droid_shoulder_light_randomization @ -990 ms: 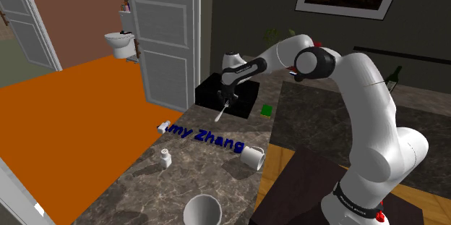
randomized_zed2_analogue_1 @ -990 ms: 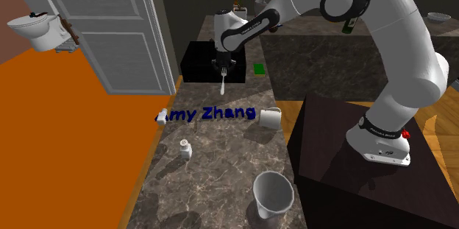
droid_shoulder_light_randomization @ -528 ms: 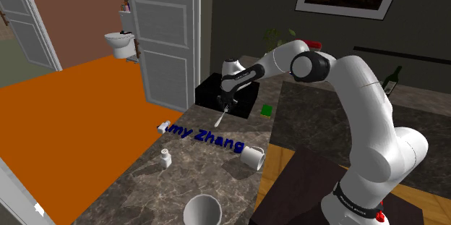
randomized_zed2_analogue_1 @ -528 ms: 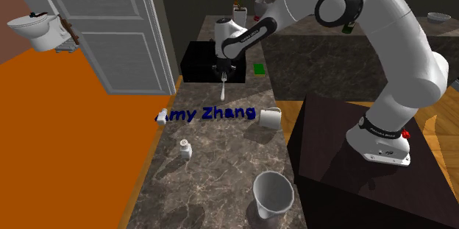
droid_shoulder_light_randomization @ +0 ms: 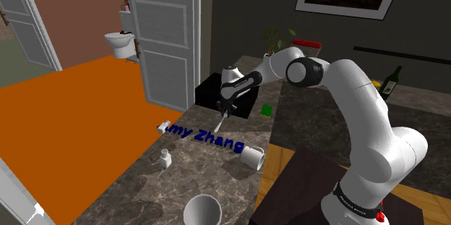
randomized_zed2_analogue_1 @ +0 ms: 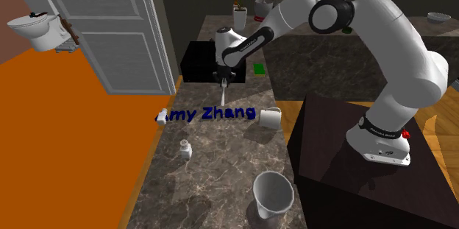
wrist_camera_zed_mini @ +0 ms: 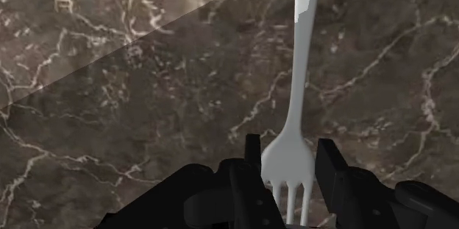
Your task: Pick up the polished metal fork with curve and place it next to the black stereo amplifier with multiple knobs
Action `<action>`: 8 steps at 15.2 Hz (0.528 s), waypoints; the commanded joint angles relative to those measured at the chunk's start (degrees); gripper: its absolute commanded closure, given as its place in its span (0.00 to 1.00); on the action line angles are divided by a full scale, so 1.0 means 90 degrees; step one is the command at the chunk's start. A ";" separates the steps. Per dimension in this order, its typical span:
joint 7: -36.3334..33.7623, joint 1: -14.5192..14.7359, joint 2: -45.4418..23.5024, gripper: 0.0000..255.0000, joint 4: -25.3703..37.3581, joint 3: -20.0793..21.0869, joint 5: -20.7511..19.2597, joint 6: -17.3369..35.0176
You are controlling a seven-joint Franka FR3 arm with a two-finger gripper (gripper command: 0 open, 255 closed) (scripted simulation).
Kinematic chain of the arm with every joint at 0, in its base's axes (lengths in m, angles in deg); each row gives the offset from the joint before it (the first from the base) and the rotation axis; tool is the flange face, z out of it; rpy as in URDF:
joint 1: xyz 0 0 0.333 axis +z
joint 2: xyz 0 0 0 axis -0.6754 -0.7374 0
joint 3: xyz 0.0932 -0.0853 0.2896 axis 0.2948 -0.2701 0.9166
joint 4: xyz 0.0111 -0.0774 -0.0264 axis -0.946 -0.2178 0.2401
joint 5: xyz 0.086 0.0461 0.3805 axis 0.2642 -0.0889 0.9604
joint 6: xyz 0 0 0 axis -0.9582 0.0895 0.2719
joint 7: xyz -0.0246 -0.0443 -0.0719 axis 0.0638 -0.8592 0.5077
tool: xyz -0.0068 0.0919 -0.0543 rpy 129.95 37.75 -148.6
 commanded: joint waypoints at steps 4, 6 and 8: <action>-0.0033 0.0049 -0.0334 1.00 0.0149 -0.0060 -0.0048 0.0192; -0.0041 0.0068 -0.0477 1.00 0.0226 -0.0083 -0.0064 0.0260; -0.0046 0.0081 -0.0577 1.00 0.0282 -0.0100 -0.0075 0.0305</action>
